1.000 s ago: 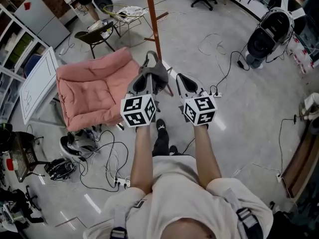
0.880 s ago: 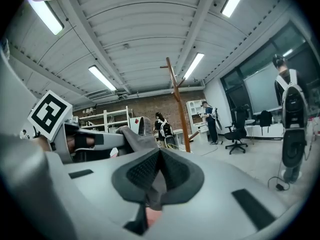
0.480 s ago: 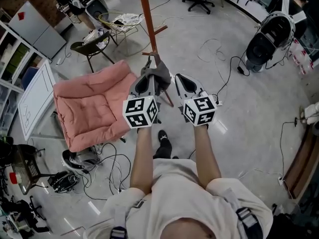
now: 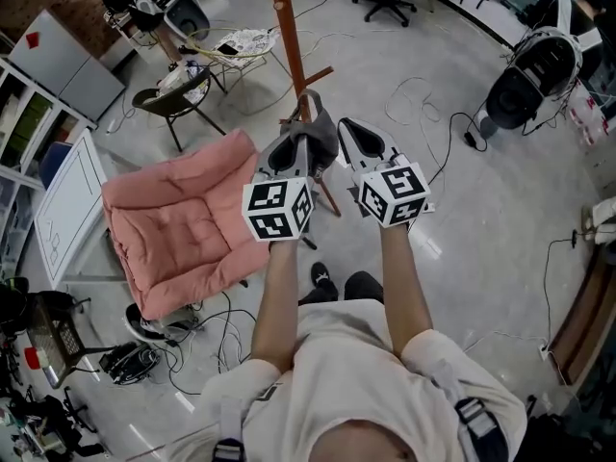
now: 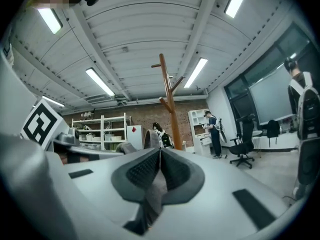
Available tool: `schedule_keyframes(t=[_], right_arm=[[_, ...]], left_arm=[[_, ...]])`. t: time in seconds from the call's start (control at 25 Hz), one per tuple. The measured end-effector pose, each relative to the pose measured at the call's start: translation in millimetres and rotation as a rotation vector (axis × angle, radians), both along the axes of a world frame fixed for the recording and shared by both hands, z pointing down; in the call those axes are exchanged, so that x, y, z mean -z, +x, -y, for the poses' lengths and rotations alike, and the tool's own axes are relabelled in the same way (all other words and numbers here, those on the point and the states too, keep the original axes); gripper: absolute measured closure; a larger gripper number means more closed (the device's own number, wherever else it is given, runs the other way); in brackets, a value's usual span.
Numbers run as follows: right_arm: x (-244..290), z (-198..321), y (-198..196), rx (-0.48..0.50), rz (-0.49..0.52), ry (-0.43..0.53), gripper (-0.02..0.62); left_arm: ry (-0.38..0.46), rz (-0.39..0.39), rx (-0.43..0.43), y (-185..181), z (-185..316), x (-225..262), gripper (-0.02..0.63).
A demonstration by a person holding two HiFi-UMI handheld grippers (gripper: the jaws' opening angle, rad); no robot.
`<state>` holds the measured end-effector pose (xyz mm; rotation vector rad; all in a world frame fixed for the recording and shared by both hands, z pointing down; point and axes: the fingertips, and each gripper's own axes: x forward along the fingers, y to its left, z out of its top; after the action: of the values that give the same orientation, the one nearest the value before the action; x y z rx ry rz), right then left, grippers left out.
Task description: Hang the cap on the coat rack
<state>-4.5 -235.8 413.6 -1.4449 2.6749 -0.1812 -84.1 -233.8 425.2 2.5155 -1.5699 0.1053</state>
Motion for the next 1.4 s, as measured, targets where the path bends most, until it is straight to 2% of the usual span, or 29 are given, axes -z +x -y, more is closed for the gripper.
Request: schedule_keyframes(t=[0.12, 0.24, 0.36, 0.44, 0.6, 0.8, 0.84, 0.96, 1.12, 1.24, 1.28, 1.4], right_arm=[[22.6, 17.8, -3.5, 0.062, 0.022, 0.037, 0.589], [35.8, 31.5, -11.4, 0.129, 0.003, 0.052, 0.577], [46.7, 46.4, -19.2, 0.18, -0.053, 0.062, 0.492], [52.3, 56.8, -25.3, 0.232, -0.069, 0.058, 0.463], [55.2, 74.9, -32.2, 0.333, -0.027, 0.036, 0.431], [48.8, 96.0, -41.2, 0.384, -0.102, 0.017, 0.443], [48.2, 97.8, -42.8, 0.388, -0.121, 0.019, 0.515], [48.5, 99.5, -47.7, 0.394, -0.193, 0.034, 0.558], [55.2, 100.6, -48.2, 0.361, -0.257, 0.072, 0.573], [62.4, 102.4, -49.6, 0.329, -0.286, 0.095, 0.577], [63.7, 103.6, -49.5, 0.32, -0.294, 0.098, 0.577], [65.9, 109.6, -46.9, 0.298, -0.308, 0.096, 0.578]], left_arm=[[0.006, -0.002, 0.008, 4.3, 10.7, 3.6, 0.589], [0.008, -0.01, 0.026, 7.1, 19.3, 7.8, 0.589], [0.014, -0.025, 0.057, 7.9, 30.4, 18.8, 0.589], [0.019, -0.027, 0.073, 10.4, 37.0, 25.7, 0.589], [0.021, -0.015, 0.093, 16.2, 41.0, 28.2, 0.589], [0.028, -0.004, 0.127, 8.9, 46.7, 31.0, 0.589], [0.027, -0.002, 0.133, 7.1, 47.7, 30.5, 0.589], [0.027, -0.005, 0.152, 2.6, 50.6, 30.6, 0.589], [0.035, -0.007, 0.165, 1.0, 52.5, 32.0, 0.589], [0.032, 0.022, 0.162, -0.1, 54.4, 30.1, 0.586], [0.027, 0.035, 0.155, 0.9, 55.9, 28.3, 0.577], [0.007, 0.056, 0.118, 7.3, 61.4, 24.5, 0.483]])
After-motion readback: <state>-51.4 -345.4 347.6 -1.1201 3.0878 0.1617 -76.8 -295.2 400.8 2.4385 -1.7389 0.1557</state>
